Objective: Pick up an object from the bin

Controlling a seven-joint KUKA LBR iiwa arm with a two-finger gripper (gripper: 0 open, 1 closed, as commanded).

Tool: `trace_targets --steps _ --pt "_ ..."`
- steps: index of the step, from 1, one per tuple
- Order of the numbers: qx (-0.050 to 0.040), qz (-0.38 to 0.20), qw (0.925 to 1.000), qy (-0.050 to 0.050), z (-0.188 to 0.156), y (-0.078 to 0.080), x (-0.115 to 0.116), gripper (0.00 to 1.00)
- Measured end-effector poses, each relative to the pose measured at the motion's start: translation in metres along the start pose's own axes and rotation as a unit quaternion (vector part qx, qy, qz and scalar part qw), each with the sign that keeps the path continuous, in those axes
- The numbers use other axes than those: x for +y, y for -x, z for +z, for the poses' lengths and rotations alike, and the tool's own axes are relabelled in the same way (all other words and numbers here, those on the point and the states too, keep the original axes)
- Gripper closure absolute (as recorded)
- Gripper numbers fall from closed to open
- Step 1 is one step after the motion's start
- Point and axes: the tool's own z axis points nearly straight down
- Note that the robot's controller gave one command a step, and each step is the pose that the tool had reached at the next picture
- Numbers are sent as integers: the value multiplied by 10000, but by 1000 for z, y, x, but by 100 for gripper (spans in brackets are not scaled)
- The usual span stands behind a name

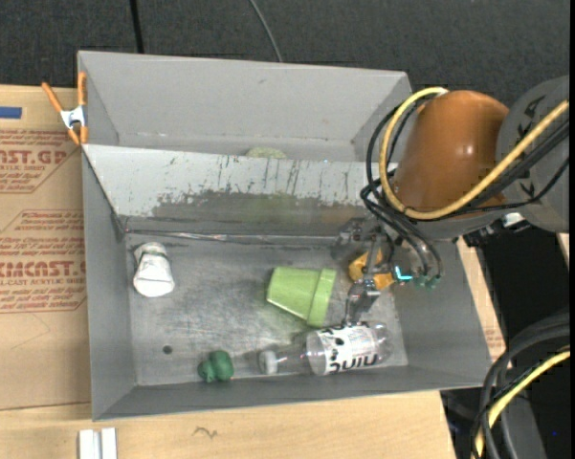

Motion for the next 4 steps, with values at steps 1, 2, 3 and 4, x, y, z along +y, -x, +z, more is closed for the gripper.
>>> trace_targets --steps 1,2,3,4 --pt "-39 -2 10000 -2 -4 2 0 0" --pt "-66 75 10000 4 66 17 28 0" --pt "-34 279 9996 9 99 20 38 0" --pt "-35 898 9960 5 83 34 31 0"
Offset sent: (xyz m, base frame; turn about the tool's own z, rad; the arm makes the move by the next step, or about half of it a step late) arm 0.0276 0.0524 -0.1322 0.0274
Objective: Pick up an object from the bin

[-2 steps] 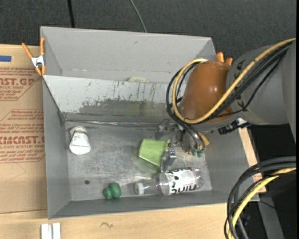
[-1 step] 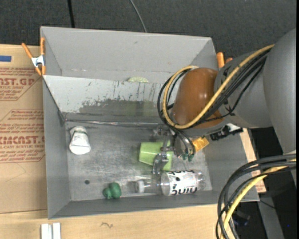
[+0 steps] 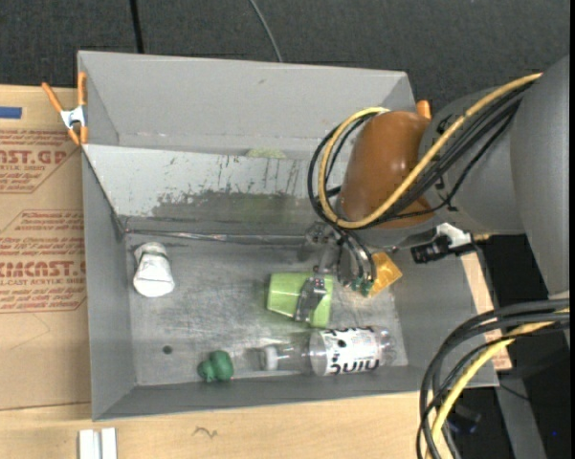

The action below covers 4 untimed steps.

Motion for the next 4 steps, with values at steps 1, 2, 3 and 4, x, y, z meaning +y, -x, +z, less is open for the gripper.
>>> trace_targets --steps 1,2,3,4 --pt "-14 -325 9995 -1 43 8 4 0" --pt "-44 631 9980 -5 46 4 16 100" --pt "-44 630 9980 -5 46 4 16 100" --pt "-29 632 9980 -8 43 3 16 100"
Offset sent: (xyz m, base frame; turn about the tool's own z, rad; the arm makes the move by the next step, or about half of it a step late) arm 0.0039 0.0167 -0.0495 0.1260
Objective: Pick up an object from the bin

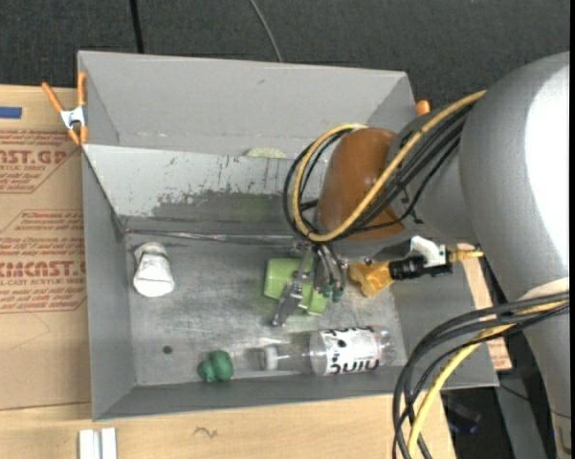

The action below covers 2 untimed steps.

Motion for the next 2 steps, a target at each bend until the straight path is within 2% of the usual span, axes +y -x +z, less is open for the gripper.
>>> trace_targets --steps 2 --pt "58 -3 10000 -7 -23 -2 0 100"
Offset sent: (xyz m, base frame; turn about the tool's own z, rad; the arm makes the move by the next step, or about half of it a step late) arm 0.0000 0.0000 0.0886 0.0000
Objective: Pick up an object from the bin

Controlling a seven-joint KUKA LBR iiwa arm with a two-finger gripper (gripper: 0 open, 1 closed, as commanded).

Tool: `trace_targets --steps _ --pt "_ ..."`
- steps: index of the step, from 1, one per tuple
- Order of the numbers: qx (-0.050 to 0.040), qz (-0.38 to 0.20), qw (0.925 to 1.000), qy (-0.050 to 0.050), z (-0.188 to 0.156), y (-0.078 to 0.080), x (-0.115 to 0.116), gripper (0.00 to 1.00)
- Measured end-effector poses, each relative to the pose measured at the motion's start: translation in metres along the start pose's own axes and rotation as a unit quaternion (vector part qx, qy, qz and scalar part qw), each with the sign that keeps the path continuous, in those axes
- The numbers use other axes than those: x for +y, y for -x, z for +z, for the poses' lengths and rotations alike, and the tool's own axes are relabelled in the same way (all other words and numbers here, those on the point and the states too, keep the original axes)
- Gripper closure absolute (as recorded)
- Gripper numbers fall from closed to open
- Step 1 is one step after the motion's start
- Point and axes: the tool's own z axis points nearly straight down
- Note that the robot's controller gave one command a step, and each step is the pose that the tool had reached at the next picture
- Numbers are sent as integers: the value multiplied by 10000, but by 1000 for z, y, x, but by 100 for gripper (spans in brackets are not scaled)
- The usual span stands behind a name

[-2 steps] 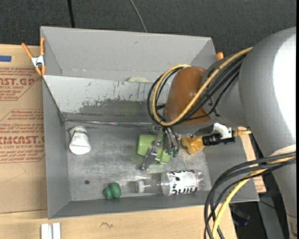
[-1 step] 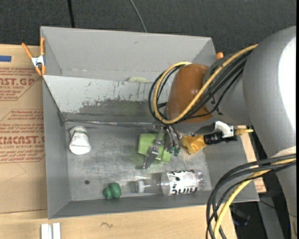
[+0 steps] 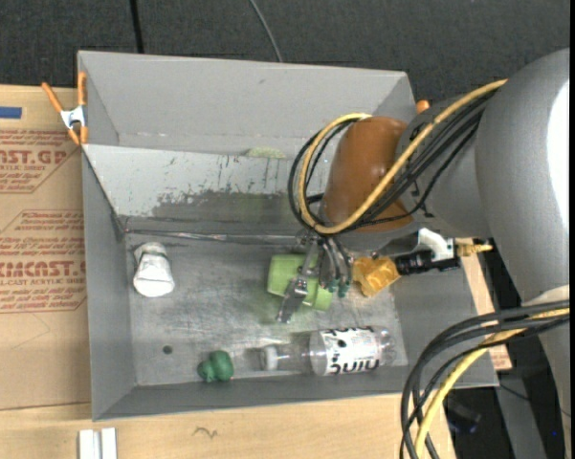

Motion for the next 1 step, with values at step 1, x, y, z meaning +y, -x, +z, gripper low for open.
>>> trace_targets --steps 1 --pt "1 -1 10000 2 -22 0 0 100"
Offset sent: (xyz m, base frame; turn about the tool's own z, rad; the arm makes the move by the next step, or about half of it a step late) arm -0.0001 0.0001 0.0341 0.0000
